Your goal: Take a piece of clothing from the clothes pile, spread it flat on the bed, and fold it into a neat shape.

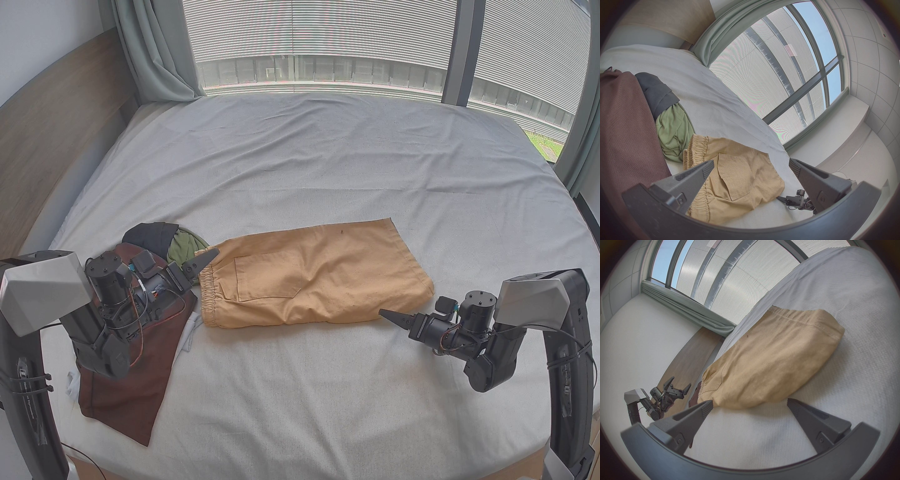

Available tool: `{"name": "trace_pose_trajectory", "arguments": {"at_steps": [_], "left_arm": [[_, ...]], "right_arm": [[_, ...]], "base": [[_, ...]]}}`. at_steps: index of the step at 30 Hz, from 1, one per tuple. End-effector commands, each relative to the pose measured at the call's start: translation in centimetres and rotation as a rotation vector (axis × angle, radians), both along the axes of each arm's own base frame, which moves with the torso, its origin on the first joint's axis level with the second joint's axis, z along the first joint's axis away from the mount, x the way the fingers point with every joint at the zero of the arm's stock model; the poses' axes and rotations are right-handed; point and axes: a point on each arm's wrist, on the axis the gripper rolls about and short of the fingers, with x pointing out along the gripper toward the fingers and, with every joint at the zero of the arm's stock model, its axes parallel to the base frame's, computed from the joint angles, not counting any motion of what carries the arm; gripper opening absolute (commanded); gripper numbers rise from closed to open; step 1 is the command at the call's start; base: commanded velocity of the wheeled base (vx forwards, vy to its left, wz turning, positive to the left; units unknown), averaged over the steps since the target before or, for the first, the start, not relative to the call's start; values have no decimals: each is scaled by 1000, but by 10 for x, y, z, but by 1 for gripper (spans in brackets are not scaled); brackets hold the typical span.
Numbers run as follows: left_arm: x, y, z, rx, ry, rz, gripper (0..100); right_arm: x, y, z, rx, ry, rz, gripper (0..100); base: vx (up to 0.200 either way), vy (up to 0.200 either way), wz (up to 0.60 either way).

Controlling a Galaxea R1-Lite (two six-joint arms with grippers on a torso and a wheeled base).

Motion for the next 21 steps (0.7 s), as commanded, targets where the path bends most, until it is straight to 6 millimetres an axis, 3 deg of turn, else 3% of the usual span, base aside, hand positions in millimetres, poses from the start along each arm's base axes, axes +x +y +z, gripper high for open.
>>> {"name": "trace_pose_trajectory", "arguments": {"at_steps": [1,13,21], "left_arm": [[1,1,-2,0,3,4,100],[1,1,-2,0,3,4,100],[1,1,-2,0,3,4,100]], "right_arm": [[11,12,-17,-7,-5,-21,100],[34,42,-14,72,-64,-59,100],[38,54,-8,113,-74,-51,100]], "base": [[0,0,0],[0,0,0],[0,0,0]]}}
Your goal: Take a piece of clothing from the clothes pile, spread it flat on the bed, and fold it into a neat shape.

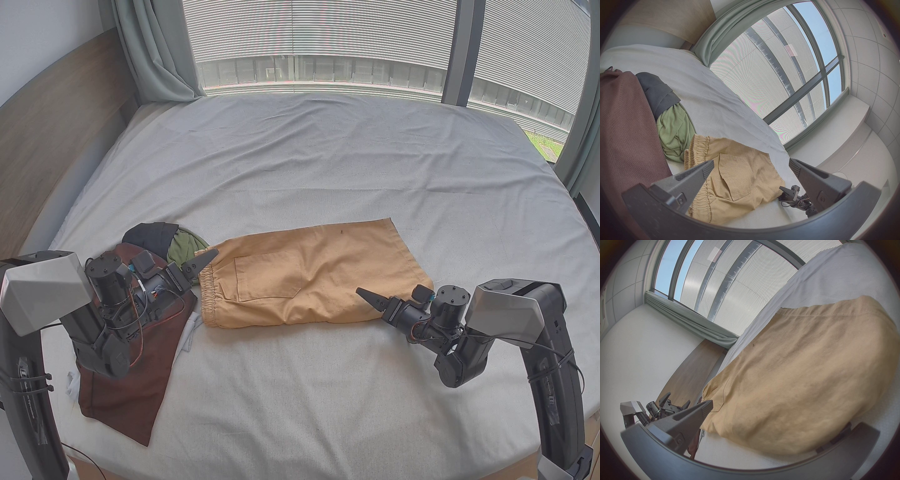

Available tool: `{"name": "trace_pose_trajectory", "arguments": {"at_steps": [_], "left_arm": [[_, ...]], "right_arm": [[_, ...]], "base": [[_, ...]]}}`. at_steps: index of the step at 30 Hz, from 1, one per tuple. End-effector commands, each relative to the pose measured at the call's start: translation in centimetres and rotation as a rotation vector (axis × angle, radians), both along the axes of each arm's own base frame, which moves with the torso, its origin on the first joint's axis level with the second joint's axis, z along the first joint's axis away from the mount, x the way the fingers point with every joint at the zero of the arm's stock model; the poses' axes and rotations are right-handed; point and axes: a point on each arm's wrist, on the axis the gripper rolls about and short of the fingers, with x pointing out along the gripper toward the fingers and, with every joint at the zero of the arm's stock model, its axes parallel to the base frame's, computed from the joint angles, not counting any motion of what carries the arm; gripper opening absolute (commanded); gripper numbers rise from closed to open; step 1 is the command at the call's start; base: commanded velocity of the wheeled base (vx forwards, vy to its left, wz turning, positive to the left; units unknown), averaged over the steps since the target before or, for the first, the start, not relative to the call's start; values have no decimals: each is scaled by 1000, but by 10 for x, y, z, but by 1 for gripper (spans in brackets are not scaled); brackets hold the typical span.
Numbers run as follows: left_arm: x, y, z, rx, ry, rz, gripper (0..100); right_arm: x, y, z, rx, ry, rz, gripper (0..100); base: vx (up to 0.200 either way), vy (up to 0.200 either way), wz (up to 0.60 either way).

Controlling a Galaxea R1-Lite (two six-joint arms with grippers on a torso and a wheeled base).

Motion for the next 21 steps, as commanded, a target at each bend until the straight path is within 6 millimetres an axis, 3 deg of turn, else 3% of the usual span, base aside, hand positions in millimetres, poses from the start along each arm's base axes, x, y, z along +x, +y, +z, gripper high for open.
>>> {"name": "trace_pose_trajectory", "arguments": {"at_steps": [1,14,15,21], "left_arm": [[0,0,0,0,1,0,100],[0,-1,-2,0,4,-2,100],[0,0,-2,0,6,0,100],[0,-1,-2,0,6,-2,100]], "right_arm": [[2,5,-1,5,-8,-1,100],[3,6,-6,4,-3,-15,100],[3,5,-6,4,-3,-16,0],[3,5,-6,3,0,-16,0]], "base": [[0,0,0],[0,0,0],[0,0,0],[0,0,0]]}}
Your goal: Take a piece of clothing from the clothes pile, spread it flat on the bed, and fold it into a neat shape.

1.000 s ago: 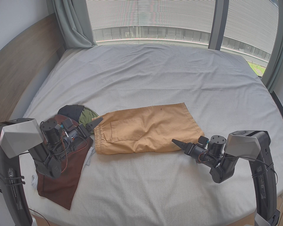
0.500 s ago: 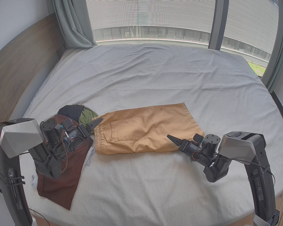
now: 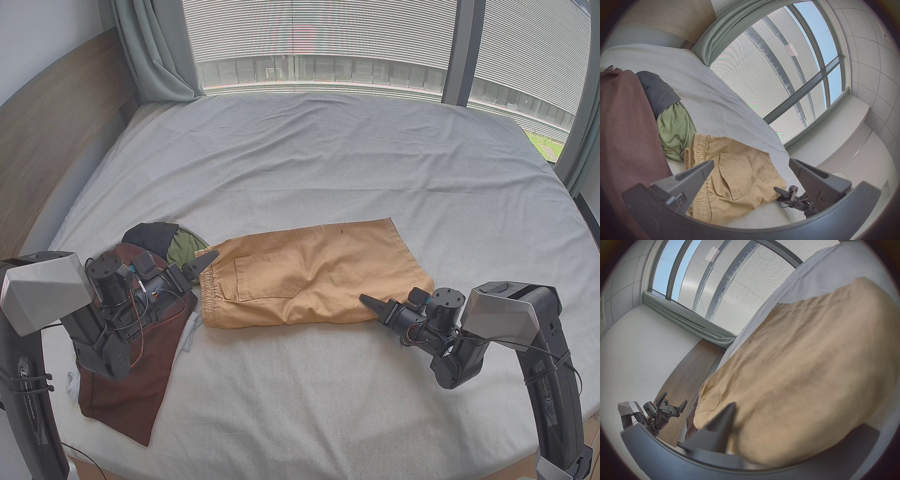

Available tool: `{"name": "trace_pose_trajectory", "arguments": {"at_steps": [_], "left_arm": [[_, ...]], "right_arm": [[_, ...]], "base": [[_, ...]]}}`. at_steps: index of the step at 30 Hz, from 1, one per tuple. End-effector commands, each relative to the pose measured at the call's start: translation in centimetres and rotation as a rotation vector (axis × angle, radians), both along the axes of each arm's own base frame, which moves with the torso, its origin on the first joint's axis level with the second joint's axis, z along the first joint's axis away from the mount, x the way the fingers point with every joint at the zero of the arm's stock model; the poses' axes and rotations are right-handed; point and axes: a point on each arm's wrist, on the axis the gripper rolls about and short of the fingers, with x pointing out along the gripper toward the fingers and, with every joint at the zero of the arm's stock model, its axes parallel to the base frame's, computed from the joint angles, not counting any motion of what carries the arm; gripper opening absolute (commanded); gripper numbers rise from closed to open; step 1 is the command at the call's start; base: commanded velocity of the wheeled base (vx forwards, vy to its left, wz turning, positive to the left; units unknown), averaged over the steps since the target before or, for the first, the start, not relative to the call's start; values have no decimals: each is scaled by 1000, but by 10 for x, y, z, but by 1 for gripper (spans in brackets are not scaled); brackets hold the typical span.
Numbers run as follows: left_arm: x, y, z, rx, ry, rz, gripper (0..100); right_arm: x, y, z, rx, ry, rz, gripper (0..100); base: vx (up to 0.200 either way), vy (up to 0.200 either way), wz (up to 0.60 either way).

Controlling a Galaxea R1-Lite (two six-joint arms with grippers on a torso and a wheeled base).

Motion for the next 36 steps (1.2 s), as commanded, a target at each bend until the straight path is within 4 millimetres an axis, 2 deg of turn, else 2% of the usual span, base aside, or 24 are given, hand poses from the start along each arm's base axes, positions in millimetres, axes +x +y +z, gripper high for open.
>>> {"name": "trace_pose_trajectory", "arguments": {"at_steps": [1,7,22,36], "left_arm": [[0,0,-1,-1,3,-1,100],[0,0,-1,0,1,-18,100],[0,1,-1,35,-21,-22,100],[-5,1,-5,39,0,-65,100]], "right_arm": [[-1,0,-1,0,-4,0,0],[-2,-1,-1,-1,1,0,0],[-32,-7,16,-29,67,10,0],[-75,-17,17,-120,163,26,0]], "base": [[0,0,0],[0,0,0],[0,0,0],[0,0,0]]}}
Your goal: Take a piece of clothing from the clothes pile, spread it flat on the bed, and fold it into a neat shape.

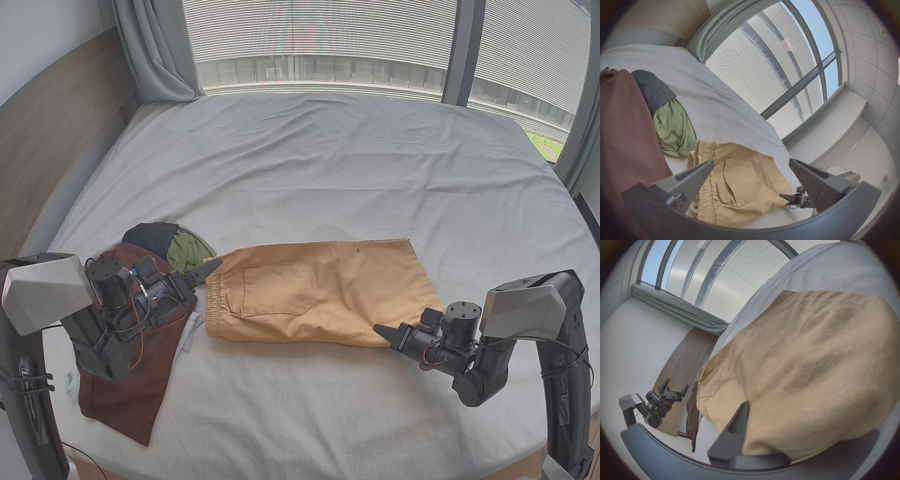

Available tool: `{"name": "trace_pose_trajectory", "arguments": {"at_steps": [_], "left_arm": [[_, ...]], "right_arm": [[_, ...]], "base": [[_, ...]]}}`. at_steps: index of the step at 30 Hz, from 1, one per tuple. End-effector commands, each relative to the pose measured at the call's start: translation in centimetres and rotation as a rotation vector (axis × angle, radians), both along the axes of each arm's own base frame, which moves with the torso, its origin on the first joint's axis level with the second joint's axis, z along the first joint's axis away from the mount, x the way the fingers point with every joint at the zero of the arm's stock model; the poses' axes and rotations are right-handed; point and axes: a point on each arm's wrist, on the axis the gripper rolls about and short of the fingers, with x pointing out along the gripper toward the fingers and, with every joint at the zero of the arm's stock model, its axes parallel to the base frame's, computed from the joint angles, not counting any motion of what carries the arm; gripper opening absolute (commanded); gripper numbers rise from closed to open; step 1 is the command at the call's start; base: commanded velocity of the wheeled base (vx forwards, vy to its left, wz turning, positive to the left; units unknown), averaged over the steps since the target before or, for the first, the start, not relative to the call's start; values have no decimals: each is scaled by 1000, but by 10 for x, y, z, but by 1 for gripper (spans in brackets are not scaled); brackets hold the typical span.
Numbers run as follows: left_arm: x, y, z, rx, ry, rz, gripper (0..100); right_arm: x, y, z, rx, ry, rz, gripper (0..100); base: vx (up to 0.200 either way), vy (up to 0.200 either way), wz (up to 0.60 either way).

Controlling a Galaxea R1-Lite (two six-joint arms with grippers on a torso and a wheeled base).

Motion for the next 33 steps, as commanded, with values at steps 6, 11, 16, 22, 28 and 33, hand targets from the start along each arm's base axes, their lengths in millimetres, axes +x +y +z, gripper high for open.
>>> {"name": "trace_pose_trajectory", "arguments": {"at_steps": [6,11,16,22,28,33], "left_arm": [[-5,0,-4,37,-2,-13,100],[-5,0,-3,40,-7,-18,100],[-6,-1,-5,41,-1,-19,100],[-6,-1,-5,41,1,-19,100],[-7,0,-5,44,1,-41,100],[-7,0,-5,46,-3,-41,100]], "right_arm": [[-32,-11,10,-62,50,-5,0],[-50,-17,8,-120,86,10,0],[-64,-22,2,-166,124,19,0],[-66,-23,-1,-174,139,21,0],[-65,-22,-1,-173,135,21,0],[-66,-23,-2,-177,139,21,0]], "base": [[0,0,0],[0,0,0],[0,0,0],[0,0,0],[0,0,0],[0,0,0]]}}
